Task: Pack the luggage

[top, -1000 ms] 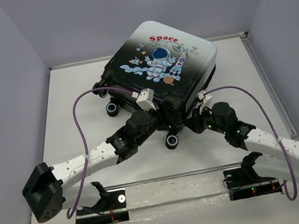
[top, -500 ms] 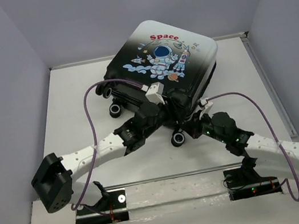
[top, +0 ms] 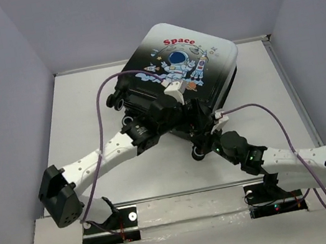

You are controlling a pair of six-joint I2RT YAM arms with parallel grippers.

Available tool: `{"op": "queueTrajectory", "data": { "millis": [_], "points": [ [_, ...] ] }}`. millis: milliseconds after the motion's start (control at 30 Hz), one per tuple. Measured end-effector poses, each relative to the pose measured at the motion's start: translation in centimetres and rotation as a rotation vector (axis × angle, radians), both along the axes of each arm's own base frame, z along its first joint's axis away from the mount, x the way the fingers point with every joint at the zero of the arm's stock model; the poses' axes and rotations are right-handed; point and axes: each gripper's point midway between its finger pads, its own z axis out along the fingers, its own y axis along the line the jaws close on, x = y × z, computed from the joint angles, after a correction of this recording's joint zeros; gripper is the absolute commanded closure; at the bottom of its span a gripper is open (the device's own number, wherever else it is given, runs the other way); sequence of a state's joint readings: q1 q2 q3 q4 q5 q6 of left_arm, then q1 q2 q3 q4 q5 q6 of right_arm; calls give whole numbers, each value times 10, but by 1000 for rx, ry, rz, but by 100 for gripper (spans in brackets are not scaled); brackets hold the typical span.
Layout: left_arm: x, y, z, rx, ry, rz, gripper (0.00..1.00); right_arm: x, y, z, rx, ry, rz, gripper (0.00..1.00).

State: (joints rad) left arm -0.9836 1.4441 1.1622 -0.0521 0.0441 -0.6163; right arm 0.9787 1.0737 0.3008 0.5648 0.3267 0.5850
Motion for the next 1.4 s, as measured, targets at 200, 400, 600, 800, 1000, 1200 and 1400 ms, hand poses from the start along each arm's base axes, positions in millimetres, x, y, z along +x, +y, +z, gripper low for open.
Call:
{"op": "queueTrajectory", "data": {
  "millis": [200, 400, 600, 800, 1000, 1200, 1400],
  "points": [
    [54, 115, 77, -13, -202, 252, 3, -9, -9, 8, 11, 8, 20, 93],
    [83, 296, 108, 134, -362, 737, 3, -10, -7, 3, 3, 28, 42, 93],
    [110, 340, 17, 444, -210, 787, 1, -11, -6, 2, 2, 31, 56, 93],
    [119, 322, -24, 534, -165, 593, 1, -12, -5, 2, -3, 26, 66, 93],
    [149, 311, -3, 531, -248, 545, 2, -12, -3, 2, -1, 24, 76, 93],
    [181, 299, -30, 577, -198, 476, 7, -13, -1, 2, 3, 26, 90, 93],
    [189, 292, -43, 607, -156, 407, 26, -13, -1, 2, 4, 26, 93, 93]
  ]
}}
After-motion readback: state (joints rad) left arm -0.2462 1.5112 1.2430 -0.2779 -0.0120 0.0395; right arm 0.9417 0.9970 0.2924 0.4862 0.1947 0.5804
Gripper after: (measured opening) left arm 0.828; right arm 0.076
